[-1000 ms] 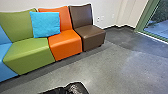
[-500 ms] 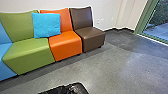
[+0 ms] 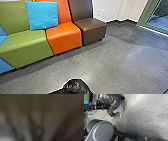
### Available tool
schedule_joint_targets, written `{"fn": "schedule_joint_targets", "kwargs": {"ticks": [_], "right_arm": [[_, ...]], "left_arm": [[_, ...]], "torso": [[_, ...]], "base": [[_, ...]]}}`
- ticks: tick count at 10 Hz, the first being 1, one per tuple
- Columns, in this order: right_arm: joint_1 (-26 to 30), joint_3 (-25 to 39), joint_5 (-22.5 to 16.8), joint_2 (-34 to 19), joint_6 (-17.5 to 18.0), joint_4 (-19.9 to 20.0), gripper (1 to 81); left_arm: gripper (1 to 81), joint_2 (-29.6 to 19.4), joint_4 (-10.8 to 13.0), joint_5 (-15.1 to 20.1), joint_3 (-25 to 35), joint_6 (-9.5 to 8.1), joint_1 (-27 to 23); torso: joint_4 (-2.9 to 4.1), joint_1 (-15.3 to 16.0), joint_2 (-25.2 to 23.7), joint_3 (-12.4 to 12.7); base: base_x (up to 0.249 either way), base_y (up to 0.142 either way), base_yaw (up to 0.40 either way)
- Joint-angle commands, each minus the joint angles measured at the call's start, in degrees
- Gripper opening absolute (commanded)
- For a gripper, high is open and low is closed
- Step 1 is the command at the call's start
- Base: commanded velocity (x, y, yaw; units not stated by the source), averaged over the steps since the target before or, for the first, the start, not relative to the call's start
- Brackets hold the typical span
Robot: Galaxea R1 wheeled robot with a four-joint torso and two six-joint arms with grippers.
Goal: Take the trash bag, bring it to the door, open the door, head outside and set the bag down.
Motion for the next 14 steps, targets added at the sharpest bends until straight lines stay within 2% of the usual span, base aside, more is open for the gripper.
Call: {"fn": "schedule_joint_targets", "kwargs": {"ticks": [1, 4, 11, 12, 13, 14], "right_arm": [[4.69, 1.82, -5.05, -3.28, 0.79, 1.13, 81.1], [4.86, 1.65, -5.14, -3.28, 0.79, 1.13, 81.1], [4.86, 0.69, -5.14, -2.14, 1.05, 1.14, 81.1], [4.77, 0.33, -5.14, -1.61, 1.23, 1.04, 81.1], [4.86, 0.42, -5.14, -1.44, 1.23, 0.96, 81.1], [4.86, 0.42, -5.14, -1.35, 1.23, 0.96, 81.1]], "left_arm": [[81.1, -0.32, -0.14, 0.95, -0.31, -0.03, -4.50], [81.1, -0.14, 0.29, -0.71, -0.40, 0.06, -2.92], [81.1, -0.32, 0.47, -0.89, -0.49, -0.03, -1.87], [81.1, -0.58, 0.47, -1.07, -0.58, 0.06, -1.60], [81.1, -0.59, 0.47, -2.03, -0.58, 0.06, -1.34], [81.1, -0.58, 0.47, -2.04, -0.58, 0.06, -1.25]], "torso": [[0.00, -0.05, 0.02, 0.00], [0.00, 1.68, -0.81, -0.77], [0.00, 1.70, -0.92, -0.81], [-2.16, 1.70, -0.92, -0.81], [-1.51, 1.70, -0.92, -6.13], [-0.59, 1.70, -0.92, -6.36]], "base": [[0.000, 0.000, 0.000], [0.000, 0.000, 0.000], [0.000, 0.000, 0.000], [0.000, 0.000, 0.000], [0.000, 0.000, 0.000], [0.000, 0.000, 0.000]]}}
